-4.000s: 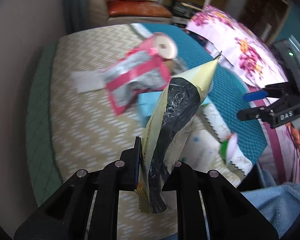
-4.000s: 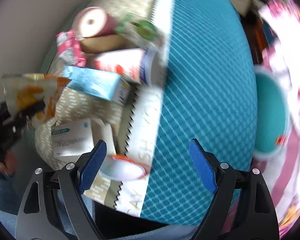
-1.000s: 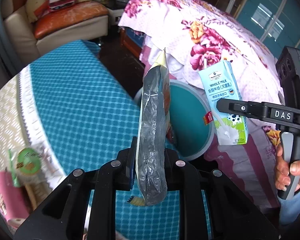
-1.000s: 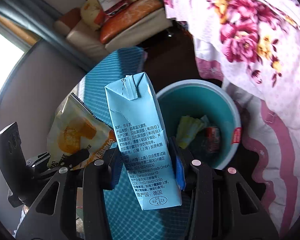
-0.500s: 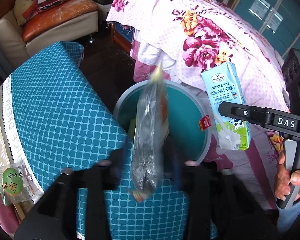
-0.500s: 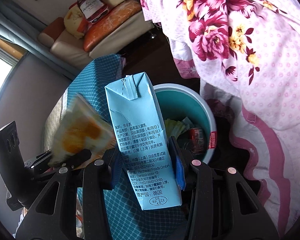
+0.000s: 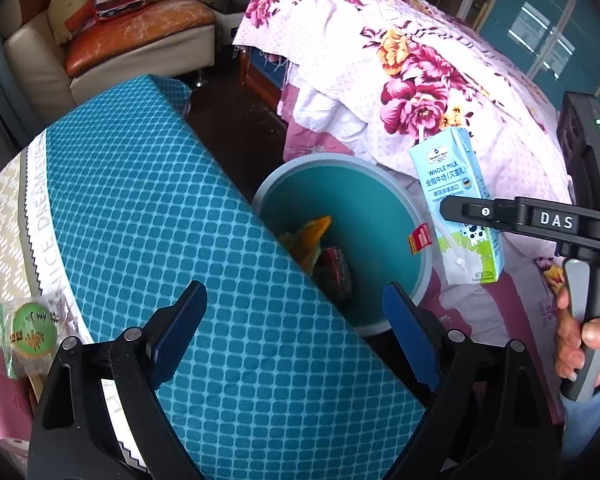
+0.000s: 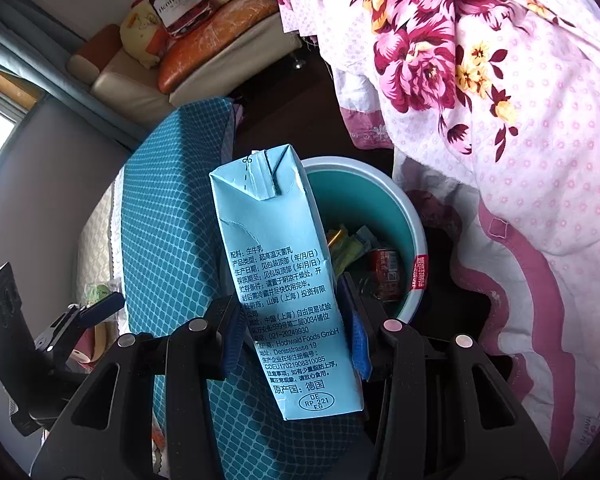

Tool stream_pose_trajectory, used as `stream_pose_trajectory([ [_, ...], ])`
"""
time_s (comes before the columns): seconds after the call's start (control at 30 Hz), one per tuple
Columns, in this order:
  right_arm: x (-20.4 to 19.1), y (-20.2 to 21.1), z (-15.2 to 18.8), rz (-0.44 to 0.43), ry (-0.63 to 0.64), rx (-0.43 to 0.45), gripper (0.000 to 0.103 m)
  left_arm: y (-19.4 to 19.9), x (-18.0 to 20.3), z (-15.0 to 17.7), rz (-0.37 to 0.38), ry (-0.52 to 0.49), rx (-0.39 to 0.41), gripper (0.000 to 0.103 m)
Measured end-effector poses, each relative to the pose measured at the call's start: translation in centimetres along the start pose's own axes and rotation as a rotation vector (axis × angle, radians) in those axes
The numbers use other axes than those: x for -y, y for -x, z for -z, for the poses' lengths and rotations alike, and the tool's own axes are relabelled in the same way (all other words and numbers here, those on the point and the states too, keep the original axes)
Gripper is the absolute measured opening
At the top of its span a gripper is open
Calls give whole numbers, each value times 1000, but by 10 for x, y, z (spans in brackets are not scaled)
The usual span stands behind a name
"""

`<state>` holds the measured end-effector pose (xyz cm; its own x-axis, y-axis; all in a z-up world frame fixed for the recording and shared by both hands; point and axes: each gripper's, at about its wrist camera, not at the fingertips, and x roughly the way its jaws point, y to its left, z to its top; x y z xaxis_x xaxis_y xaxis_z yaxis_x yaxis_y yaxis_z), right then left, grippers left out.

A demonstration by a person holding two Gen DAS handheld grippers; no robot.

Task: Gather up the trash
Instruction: 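Open the left tool over the bin while the right tool releases the milk carton, then move both open tools back over the table toward the white box and tube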

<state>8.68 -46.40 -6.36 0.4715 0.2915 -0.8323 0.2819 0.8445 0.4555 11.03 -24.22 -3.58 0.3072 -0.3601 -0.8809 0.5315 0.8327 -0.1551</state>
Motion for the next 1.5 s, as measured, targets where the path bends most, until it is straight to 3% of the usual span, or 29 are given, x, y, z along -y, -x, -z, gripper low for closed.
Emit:
stream_pose_trajectory([
  [0.6,-33,-13,5,63,59,-30,43,11,-26,13,22,45,11,91],
  [0.63,-35,-12,6,62,59,-30,45,12,-27,14,24,47,12,91],
  [0.7,-37,-11,6,65,57,-28,61,15,-29,16,25,51,12,91],
  [0.8,-40,-9,8,64,49,-35,74,19,-32,19,31,59,14,91],
  [1.07,-57,-3,20,80,82,-52,77,39,-40,34,16,56,34,91],
  [1.23,-83,0,35,93,176,-74,77,56,-55,53,4,61,37,91],
  [1.5,-145,0,72,117,441,-146,77,93,-95,101,-20,69,39,91],
])
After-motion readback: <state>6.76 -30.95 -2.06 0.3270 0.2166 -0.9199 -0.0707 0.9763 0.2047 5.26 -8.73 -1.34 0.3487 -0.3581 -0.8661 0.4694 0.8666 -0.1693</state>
